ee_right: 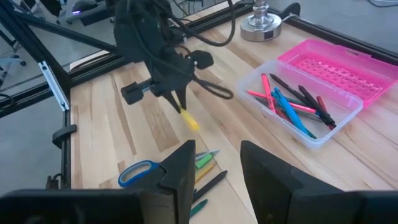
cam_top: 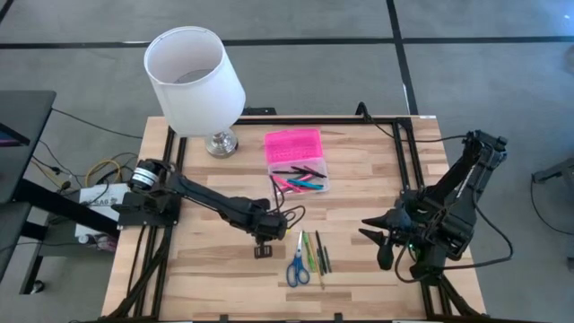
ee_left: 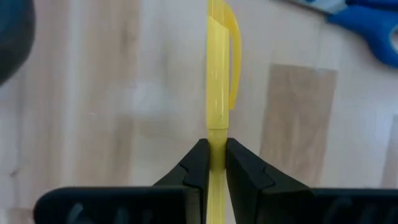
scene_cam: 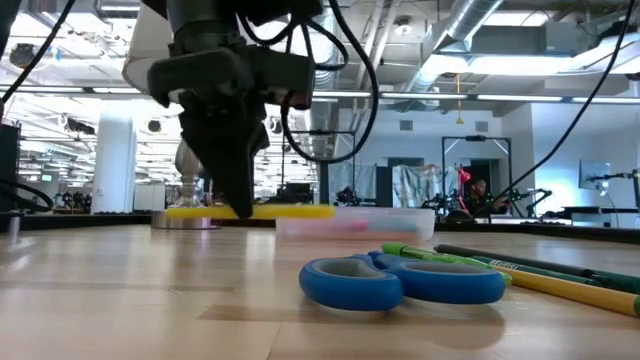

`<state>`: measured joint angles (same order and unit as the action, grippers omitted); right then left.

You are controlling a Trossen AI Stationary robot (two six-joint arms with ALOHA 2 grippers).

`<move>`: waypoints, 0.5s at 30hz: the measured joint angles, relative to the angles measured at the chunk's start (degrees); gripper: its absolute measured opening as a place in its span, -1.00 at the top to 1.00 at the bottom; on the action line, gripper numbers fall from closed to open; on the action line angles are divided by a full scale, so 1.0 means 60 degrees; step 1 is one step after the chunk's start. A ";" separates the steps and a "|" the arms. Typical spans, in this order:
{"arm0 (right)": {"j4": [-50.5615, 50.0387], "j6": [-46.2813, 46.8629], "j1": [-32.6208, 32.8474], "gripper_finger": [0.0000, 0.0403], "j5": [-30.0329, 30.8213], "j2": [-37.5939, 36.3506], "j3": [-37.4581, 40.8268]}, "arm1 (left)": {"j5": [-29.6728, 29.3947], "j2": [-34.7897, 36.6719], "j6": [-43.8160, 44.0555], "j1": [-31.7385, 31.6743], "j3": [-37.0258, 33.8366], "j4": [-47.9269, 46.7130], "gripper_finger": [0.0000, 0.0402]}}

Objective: Pick & place school supplies into a supply box
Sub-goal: Put the yellow pen into the pink supply box

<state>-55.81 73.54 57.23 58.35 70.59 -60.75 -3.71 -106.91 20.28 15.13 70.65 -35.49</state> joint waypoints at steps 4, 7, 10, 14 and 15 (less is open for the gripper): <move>0.0007 0.0000 0.0002 0.40 0.0000 0.0000 0.0000 | -0.0301 0.0358 0.0100 -0.0071 0.0015 -0.0013 0.86; 0.0011 0.0000 0.0000 0.40 0.0000 0.0000 0.0000 | -0.0637 0.0538 0.0104 -0.0212 0.0015 0.0036 0.86; 0.0015 0.0000 0.0003 0.40 0.0000 0.0000 0.0000 | -0.0891 0.0686 0.0115 -0.0476 0.0024 0.0163 0.86; 0.0018 0.0000 0.0000 0.40 0.0000 0.0000 0.0000 | -0.1149 0.0701 0.0104 -0.0900 0.0029 0.0652 0.86; 0.0018 0.0000 0.0003 0.40 0.0000 0.0000 0.0000 | -0.1263 0.0702 0.0098 -0.1025 0.0029 0.0822 0.86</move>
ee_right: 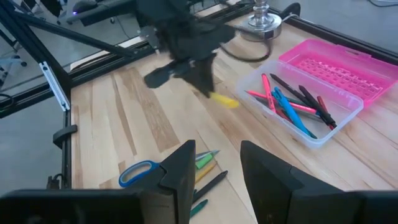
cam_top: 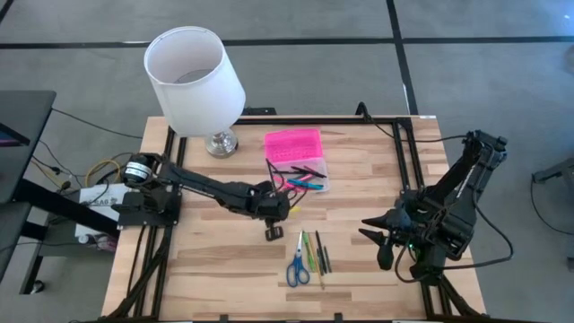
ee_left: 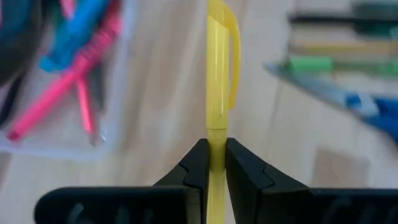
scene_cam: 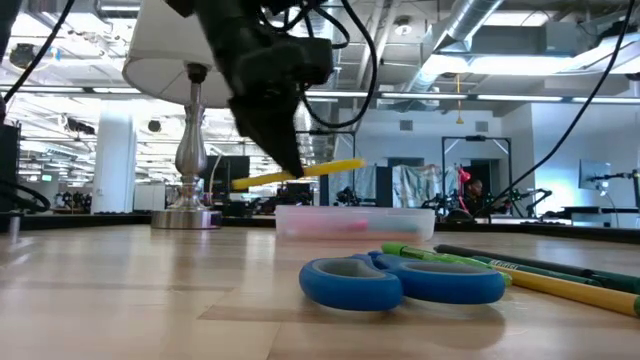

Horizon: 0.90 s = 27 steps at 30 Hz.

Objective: Pick & place school supplies into a supply box
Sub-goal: Put the yellow pen into the pink supply box, then put the right green crayon into the pink supply box

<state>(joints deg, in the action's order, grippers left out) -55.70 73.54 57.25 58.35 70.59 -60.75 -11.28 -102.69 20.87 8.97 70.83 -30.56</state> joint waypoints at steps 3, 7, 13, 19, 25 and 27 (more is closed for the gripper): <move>0.0000 0.0000 -0.0003 0.40 0.0004 0.0000 0.0000 | -0.0319 -0.0010 -0.0321 -0.0454 0.0000 0.0547 0.86; 0.0073 0.0000 -0.0003 0.40 0.0005 0.0000 0.0000 | -0.0434 -0.0018 -0.0828 -0.1212 0.0015 0.1037 0.86; 0.0201 0.0004 -0.0003 0.40 0.0006 0.0000 0.0000 | -0.0232 -0.0022 -0.1392 -0.2178 0.0016 0.1484 0.86; 0.0274 0.0007 -0.0003 0.40 0.0004 0.0000 0.0000 | 0.0164 -0.0022 -0.1757 -0.2543 0.0018 0.1992 0.62; 0.0302 0.0007 -0.0003 0.40 0.0004 0.0000 0.0000 | -0.0170 -0.0022 -0.1504 -0.2544 0.0018 0.2055 0.21; 0.0302 0.0007 -0.0003 0.40 0.0004 0.0000 0.0000 | 0.0080 -0.0004 -0.1366 -0.2525 0.0018 0.2044 0.12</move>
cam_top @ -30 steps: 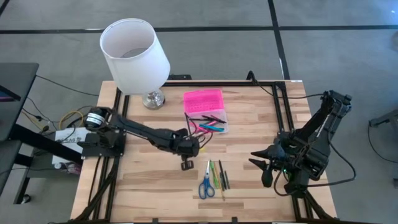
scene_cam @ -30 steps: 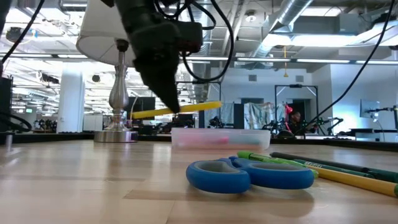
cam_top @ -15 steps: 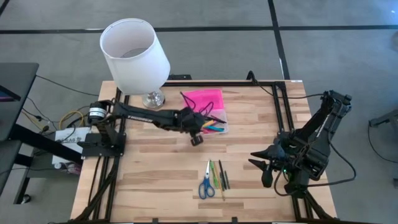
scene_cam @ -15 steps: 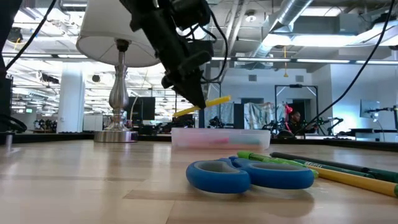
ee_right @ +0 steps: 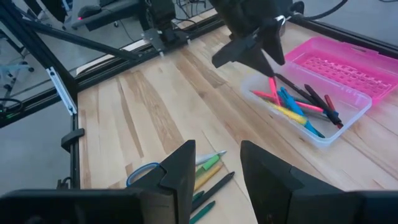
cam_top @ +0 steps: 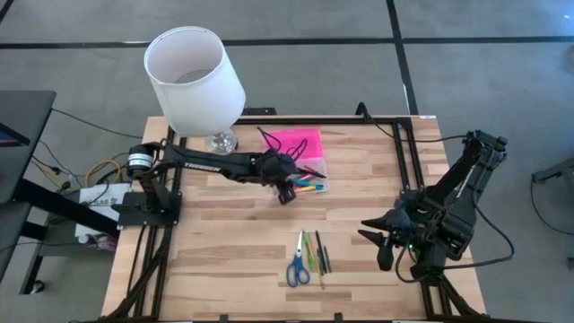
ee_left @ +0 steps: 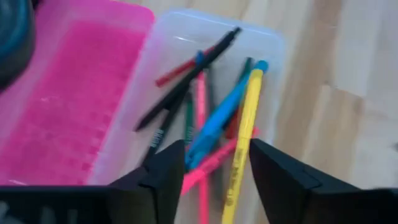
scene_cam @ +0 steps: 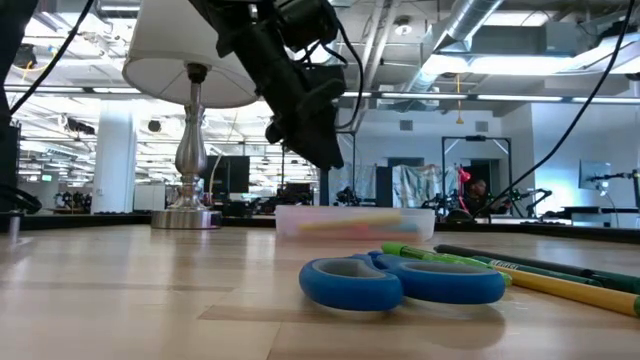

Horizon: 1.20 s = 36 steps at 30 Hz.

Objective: Pick & place school supplies into a supply box
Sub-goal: Put the right green crayon into the pink supply box

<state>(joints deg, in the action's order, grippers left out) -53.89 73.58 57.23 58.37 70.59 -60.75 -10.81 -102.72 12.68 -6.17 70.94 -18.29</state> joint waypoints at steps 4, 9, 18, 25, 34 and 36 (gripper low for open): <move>0.0012 0.0000 0.0000 0.40 -0.0002 0.0000 0.0000 | 0.0835 0.0396 0.0316 0.0192 0.0000 -0.0053 0.02; 0.0015 0.0008 -0.0004 0.40 -0.0191 0.0000 0.0000 | 0.1260 0.1391 -0.0047 0.0983 0.0000 -0.0087 0.04; 0.0304 0.1427 -0.1203 0.40 -0.4398 0.0705 -0.0007 | -0.0234 0.3705 -0.0100 0.2932 0.0015 -0.0377 0.13; 0.1037 0.0955 -0.2274 0.40 -0.5003 0.2075 -0.0006 | -0.1155 0.4489 -0.0286 0.4463 0.0016 -0.0915 0.15; 0.1540 0.0741 -0.2641 0.40 -0.4963 0.2108 -0.0004 | -0.3862 0.4851 -0.0179 0.5919 -0.0372 -0.1744 0.15; 0.1658 0.0789 -0.2657 0.40 -0.4999 0.2017 -0.0004 | -0.4263 0.5144 -0.0024 0.6031 -0.0462 -0.1705 0.15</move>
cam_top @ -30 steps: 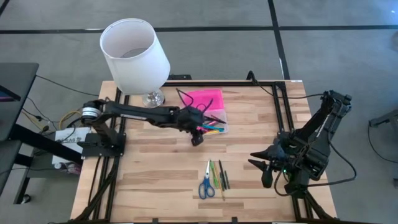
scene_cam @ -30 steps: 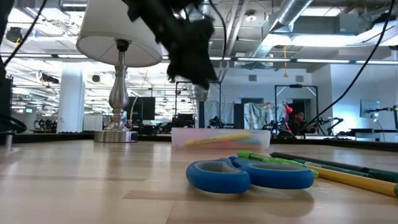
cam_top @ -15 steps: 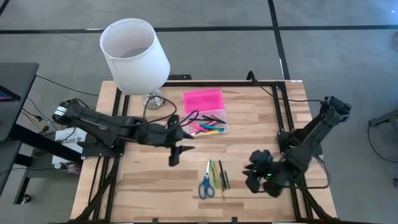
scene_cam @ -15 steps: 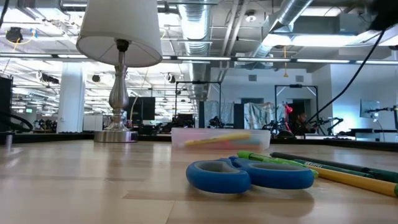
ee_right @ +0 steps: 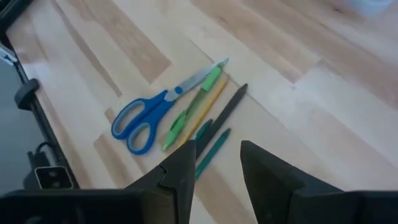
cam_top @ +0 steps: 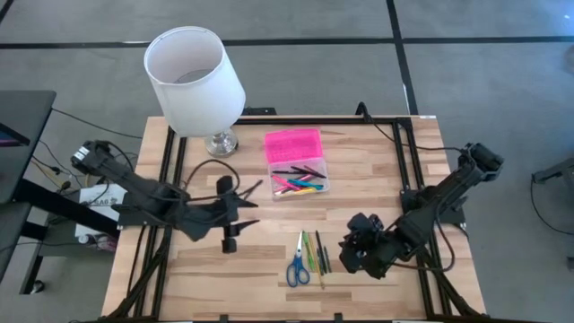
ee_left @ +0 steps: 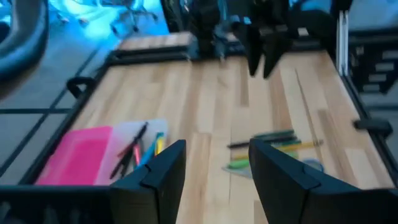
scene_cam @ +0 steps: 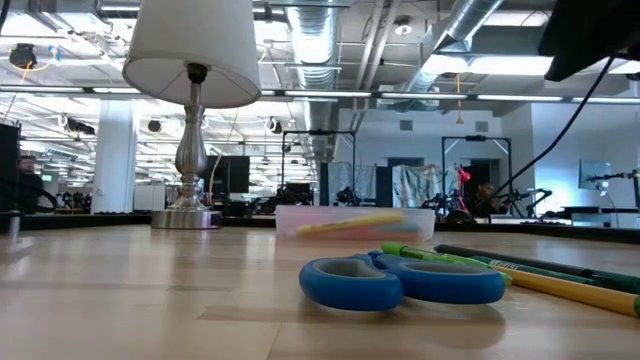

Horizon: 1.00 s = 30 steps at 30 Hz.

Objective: Pick & place school supplies into a supply box
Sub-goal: Put the right green crayon into the pink supply box

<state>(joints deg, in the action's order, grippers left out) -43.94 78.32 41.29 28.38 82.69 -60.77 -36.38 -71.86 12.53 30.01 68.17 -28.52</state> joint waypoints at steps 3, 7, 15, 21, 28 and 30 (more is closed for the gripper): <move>0.0114 0.0193 -0.0034 0.40 -0.0303 0.0052 -0.0003 | -0.0255 0.0182 0.0230 0.0088 -0.0008 -0.0097 0.15; 0.0200 0.0201 -0.0232 0.40 -0.0979 0.0424 -0.0001 | -0.0252 0.0250 0.0259 0.0088 -0.0016 -0.0106 0.15; 0.0430 0.0202 -0.0525 0.40 -0.1106 0.0454 0.0000 | 0.0315 0.0239 0.0264 0.0047 -0.0016 -0.0111 0.15; 0.0473 0.0202 -0.0548 0.40 -0.1475 0.0564 0.0000 | 0.0469 0.0237 0.0267 0.0037 -0.0016 -0.0114 0.15; 0.0477 0.0114 -0.0551 0.40 -0.1459 0.0587 0.0000 | 0.0499 0.0237 0.0267 0.0037 -0.0016 -0.0115 0.15; 0.0473 0.0100 -0.0548 0.40 -0.1456 0.0587 0.0000 | 0.0499 0.0234 0.0276 0.0034 -0.0016 -0.0115 0.15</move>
<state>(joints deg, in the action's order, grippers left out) -41.10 78.92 38.00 19.64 86.21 -60.77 -33.39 -70.45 14.19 30.22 68.07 -29.21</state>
